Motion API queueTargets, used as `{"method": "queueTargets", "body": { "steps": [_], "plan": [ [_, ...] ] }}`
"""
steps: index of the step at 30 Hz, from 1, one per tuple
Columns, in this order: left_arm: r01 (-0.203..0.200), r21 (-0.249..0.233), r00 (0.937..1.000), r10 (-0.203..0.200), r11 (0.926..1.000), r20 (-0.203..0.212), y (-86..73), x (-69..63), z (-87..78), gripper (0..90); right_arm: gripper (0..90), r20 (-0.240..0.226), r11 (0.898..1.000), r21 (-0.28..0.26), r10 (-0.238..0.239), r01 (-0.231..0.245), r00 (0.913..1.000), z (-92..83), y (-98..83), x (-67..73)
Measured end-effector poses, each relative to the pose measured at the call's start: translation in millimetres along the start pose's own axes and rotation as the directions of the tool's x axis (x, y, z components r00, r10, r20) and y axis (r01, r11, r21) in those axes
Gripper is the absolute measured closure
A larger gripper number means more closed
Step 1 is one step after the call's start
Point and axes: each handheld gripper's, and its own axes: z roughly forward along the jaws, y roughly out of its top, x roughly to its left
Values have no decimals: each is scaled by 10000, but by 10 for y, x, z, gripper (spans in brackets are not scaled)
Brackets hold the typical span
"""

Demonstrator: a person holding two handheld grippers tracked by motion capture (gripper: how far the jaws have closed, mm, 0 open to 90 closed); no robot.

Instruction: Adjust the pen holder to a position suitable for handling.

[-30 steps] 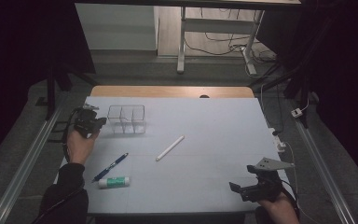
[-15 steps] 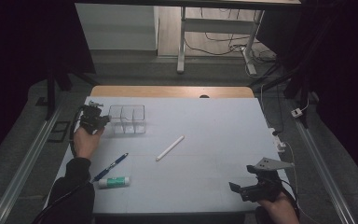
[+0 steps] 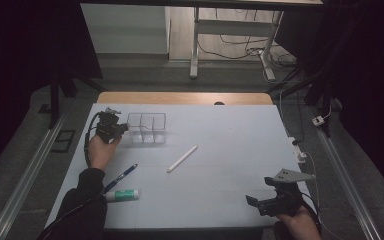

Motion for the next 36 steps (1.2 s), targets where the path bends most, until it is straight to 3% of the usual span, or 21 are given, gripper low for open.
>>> {"method": "queueTargets", "body": {
  "steps": [19, 36],
  "plan": [
    [-632, 46, 9954, 627, 9980, 730, 148, -387, 139, 886, 19, -13, 10000, -8, 2, -2, 10000, -1, -1, -1],
    [-985, 15, 9896, 978, 9951, 1053, 245, -644, 254, 886, 19, -30, 10000, -2, -16, 16, 10000, -6, -2, -3]
  ]
}}
